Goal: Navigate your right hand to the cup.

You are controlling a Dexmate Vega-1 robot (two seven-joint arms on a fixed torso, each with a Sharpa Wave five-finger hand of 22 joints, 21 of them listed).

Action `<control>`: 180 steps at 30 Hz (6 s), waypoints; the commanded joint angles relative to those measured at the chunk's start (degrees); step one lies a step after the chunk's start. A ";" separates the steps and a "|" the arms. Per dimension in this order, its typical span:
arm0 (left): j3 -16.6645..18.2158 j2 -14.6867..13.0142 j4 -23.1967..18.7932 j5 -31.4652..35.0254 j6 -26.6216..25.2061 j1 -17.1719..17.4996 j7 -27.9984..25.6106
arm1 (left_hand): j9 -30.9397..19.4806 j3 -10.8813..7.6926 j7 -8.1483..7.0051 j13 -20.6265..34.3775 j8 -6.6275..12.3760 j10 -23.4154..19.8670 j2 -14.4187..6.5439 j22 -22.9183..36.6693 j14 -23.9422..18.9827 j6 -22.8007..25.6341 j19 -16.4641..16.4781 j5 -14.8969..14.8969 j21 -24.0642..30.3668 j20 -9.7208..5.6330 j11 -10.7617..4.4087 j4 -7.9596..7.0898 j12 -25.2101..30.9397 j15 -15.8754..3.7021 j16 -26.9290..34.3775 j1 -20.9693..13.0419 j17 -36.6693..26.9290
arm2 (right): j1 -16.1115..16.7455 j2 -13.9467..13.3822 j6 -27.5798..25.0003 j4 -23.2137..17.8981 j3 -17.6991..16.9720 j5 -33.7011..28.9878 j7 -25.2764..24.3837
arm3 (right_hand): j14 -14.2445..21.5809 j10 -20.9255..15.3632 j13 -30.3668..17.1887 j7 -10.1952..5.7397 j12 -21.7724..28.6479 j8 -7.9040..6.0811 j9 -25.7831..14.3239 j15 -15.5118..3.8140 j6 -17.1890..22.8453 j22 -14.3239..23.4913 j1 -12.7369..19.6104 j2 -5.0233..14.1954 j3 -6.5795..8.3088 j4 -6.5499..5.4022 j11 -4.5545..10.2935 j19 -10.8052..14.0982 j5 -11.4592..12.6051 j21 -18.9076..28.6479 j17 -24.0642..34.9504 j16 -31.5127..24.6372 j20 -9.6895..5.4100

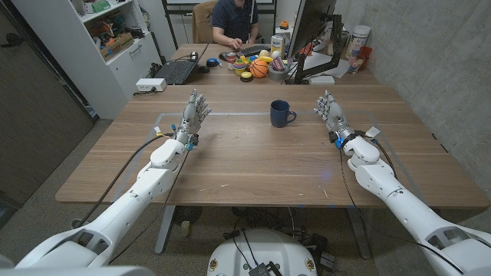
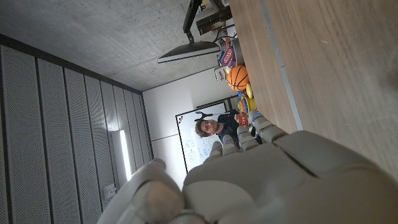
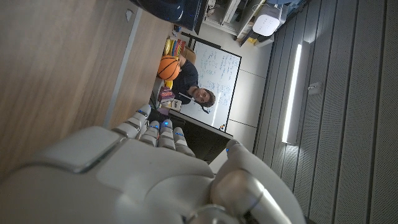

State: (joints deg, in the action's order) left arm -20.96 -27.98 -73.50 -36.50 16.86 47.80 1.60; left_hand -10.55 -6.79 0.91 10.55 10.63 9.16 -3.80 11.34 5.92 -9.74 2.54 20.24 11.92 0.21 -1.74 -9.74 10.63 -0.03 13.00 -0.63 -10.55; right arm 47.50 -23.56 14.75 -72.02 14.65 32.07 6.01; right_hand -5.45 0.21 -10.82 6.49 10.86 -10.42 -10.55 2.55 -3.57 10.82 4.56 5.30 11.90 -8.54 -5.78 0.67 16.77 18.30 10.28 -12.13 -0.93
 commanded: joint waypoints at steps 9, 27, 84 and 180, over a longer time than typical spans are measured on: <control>2.92 3.40 1.81 2.69 -0.16 -0.32 1.65 | -0.13 0.08 -0.10 0.27 0.24 0.33 -4.93 0.24 0.51 -1.72 0.44 0.36 0.39 -0.02 -0.18 -0.45 0.28 0.10 0.28 0.00 -0.23 | 0.37 19.20 -7.80 -1.68 -23.26 -26.48 14.35 | 1.43 -0.50 -0.21 -2.02 0.33 -0.62 -0.29 3.06 0.67 0.19 0.47 0.79 -0.11 0.73 -0.68 1.41 0.13 -0.07 0.03 -0.69 5.56; 5.01 5.12 2.38 4.20 -0.48 0.09 2.74 | -0.13 0.19 -0.18 0.27 0.29 0.31 -4.92 0.24 0.51 -1.55 0.47 0.39 0.38 0.04 -0.15 -0.44 0.28 0.10 0.25 0.00 -0.23 | -2.45 22.51 -9.58 -8.61 -26.28 -48.29 14.67 | 5.88 -2.67 -0.35 -9.14 0.42 -1.29 -0.27 5.72 3.08 -0.07 3.91 -7.38 -3.62 5.16 0.45 7.35 -0.47 -0.51 0.04 -1.33 13.33; 8.05 5.59 -3.15 6.40 -2.93 4.32 1.26 | -0.13 0.47 -0.04 0.27 0.24 0.40 -4.96 0.24 0.52 -1.60 0.45 0.51 0.32 0.01 -0.13 -0.43 0.24 0.16 0.16 -0.05 -0.22 | -5.57 18.67 -2.04 -17.88 -12.74 -86.68 11.34 | 5.20 0.65 -0.33 -14.57 -0.44 -0.96 -0.34 5.64 2.49 -0.33 9.91 -8.83 -3.65 9.04 2.74 9.36 0.10 -2.48 0.02 -0.21 13.43; 10.50 4.80 -5.75 5.69 -3.98 7.36 2.02 | -0.14 0.85 -0.04 0.27 0.24 0.42 -5.00 0.24 0.46 -1.67 0.39 0.66 0.26 0.10 -0.19 -0.43 0.25 0.18 0.12 -0.06 -0.23 | -9.20 13.22 -6.94 -12.75 3.11 -107.46 17.06 | -9.89 20.46 -0.77 -19.17 0.47 -1.13 -1.34 5.89 -1.85 -0.38 23.79 -7.00 -8.66 13.31 8.61 -1.31 4.98 -7.71 0.34 0.46 13.59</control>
State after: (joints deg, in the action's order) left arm -10.57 -23.06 -79.35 -30.73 12.96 55.11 3.32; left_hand -10.52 -6.30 0.90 10.51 10.63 9.15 -3.80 11.31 5.90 -9.73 2.73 20.63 11.92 0.01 -1.74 -10.19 10.63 -0.02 12.98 -0.64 -10.52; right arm 38.65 -10.52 7.79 -85.34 17.37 -75.82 22.42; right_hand -9.72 9.62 -11.33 -12.48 10.87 -11.36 -11.59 8.28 -5.55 10.27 28.13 -2.31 3.32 4.73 2.85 -0.49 21.43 10.41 10.53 -11.26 12.69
